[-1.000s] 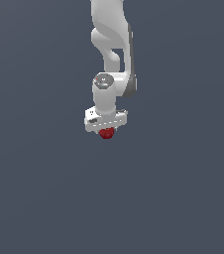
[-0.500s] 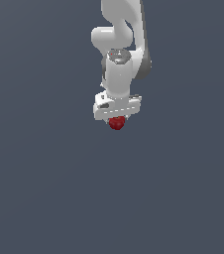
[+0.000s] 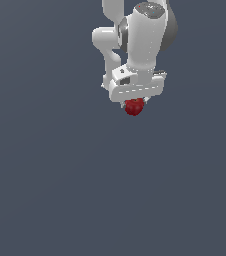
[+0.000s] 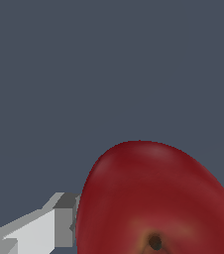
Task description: Pick up the object and move it to a goal position.
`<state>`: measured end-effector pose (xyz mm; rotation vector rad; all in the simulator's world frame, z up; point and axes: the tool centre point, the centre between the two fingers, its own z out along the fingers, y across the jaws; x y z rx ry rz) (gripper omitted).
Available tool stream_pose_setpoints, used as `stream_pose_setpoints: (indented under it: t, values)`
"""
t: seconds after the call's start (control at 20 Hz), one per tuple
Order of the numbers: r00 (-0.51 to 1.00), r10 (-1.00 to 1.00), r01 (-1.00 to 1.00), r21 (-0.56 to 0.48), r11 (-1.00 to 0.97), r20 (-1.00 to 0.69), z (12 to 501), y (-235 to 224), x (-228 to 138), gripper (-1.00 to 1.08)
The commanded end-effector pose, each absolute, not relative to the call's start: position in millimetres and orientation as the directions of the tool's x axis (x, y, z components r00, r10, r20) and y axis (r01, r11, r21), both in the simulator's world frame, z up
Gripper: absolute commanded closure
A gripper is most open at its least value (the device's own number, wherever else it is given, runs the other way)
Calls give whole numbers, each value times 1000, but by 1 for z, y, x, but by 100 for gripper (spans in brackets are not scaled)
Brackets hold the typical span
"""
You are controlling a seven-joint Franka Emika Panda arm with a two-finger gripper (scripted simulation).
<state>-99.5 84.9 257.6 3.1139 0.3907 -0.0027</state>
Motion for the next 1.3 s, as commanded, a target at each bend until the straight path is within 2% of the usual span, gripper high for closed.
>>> stream_pose_setpoints:
  t: [0.0, 0.7, 1.25]
  values:
    - [969, 247, 247, 4, -969, -1, 284, 101, -100, 108]
    - [969, 247, 247, 1, -969, 0, 416, 185, -99, 108]
    - [969, 247, 247, 0, -969, 0, 472, 221, -96, 108]
